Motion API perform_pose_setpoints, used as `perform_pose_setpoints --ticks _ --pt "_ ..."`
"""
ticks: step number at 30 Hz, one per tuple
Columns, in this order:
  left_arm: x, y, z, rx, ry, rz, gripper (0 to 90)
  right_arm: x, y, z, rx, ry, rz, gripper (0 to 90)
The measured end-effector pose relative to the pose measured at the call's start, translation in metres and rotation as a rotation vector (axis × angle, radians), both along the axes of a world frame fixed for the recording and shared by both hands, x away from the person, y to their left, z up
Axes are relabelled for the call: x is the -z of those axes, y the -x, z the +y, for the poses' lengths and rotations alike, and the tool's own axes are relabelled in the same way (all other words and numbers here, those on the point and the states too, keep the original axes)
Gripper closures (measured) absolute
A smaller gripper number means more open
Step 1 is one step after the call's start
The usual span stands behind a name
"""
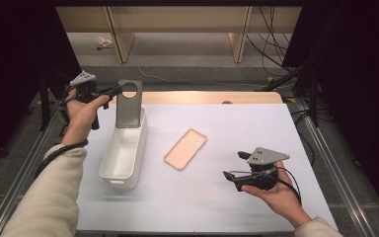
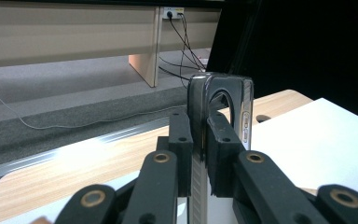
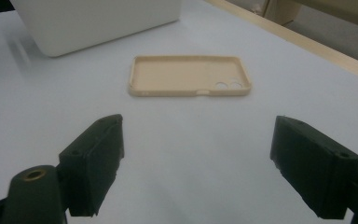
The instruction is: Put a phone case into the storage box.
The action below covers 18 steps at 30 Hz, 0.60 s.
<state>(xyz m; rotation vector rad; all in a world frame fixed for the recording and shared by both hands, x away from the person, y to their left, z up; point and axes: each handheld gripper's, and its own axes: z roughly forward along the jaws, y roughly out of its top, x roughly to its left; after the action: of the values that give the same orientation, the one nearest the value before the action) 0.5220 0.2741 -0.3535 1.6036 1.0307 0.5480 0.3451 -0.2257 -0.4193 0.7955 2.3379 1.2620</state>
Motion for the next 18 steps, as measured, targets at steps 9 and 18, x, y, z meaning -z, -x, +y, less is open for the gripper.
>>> perform_pose_setpoints --ticks 9,18 --pt "0.004 -0.0051 -0.0016 -0.008 -0.001 0.014 81.5 0.0001 -0.0004 -0.0004 0.0 -0.003 0.002 18.5" --pt "0.0051 -0.0094 -0.005 -0.007 -0.004 0.022 81.6 0.0003 -0.0005 -0.0006 -0.001 -0.003 0.001 18.5"
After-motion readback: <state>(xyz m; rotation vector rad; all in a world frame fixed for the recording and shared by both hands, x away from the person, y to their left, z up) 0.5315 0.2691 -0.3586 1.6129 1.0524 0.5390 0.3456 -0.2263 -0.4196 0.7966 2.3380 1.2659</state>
